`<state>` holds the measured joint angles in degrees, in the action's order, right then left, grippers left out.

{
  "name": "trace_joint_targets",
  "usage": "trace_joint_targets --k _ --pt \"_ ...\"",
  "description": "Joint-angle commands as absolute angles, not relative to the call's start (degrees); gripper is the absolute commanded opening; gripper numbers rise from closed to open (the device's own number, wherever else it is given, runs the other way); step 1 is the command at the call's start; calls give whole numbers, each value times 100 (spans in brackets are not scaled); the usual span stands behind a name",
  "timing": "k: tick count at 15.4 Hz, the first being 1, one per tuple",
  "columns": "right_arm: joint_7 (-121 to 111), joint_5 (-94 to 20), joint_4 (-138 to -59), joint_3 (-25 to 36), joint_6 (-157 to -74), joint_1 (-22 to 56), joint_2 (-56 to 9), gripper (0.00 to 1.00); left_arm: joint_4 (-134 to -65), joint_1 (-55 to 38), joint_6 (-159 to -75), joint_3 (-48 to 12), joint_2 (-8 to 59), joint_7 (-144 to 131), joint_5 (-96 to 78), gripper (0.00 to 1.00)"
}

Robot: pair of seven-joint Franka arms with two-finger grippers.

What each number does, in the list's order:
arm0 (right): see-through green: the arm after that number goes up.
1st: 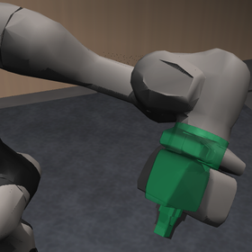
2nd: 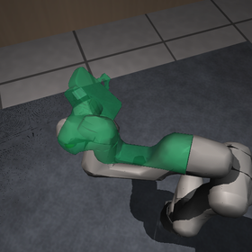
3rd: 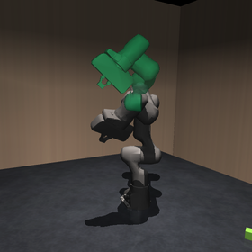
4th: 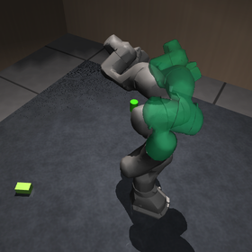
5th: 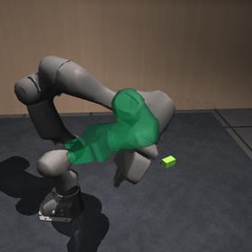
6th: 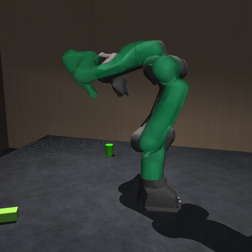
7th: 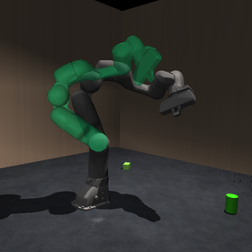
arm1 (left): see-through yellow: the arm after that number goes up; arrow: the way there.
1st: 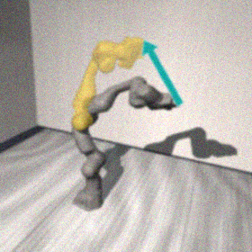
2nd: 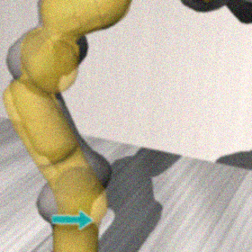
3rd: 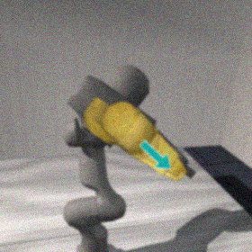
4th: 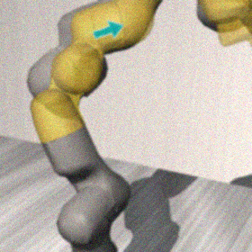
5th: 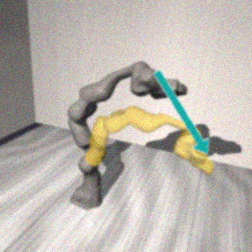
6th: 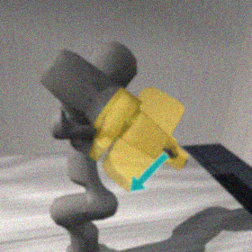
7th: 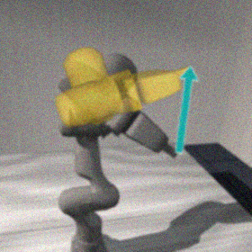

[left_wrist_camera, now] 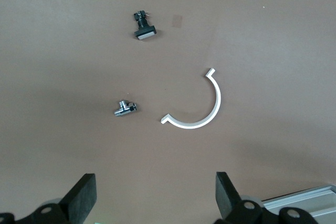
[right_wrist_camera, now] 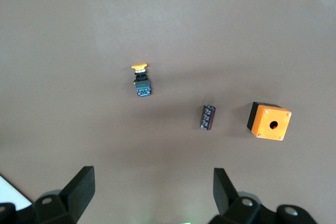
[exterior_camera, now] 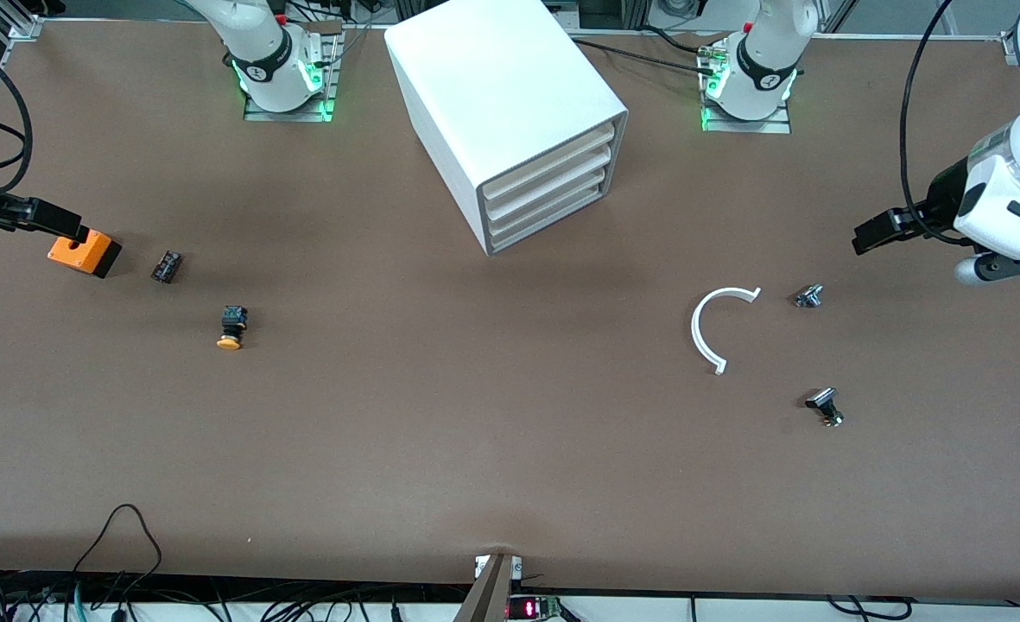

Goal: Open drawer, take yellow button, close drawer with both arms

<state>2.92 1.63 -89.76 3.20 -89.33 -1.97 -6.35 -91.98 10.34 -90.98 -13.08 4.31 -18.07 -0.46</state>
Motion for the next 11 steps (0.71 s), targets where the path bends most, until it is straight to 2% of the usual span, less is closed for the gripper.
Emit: trace_joint_targets --k 1,4,11 --pt "141 229 -9420 290 -9271 -229 -309 100 -9026 1072 -8991 -1283 519 -1670 -123 100" --pt "123 229 -10036 290 -9545 -229 122 100 -9026 1081 -8991 -1283 553 -1670 -123 100" --pt "88 193 -9967 237 -9668 -220 88 100 -9018 1072 -9000 -1301 554 -1661 -123 100"
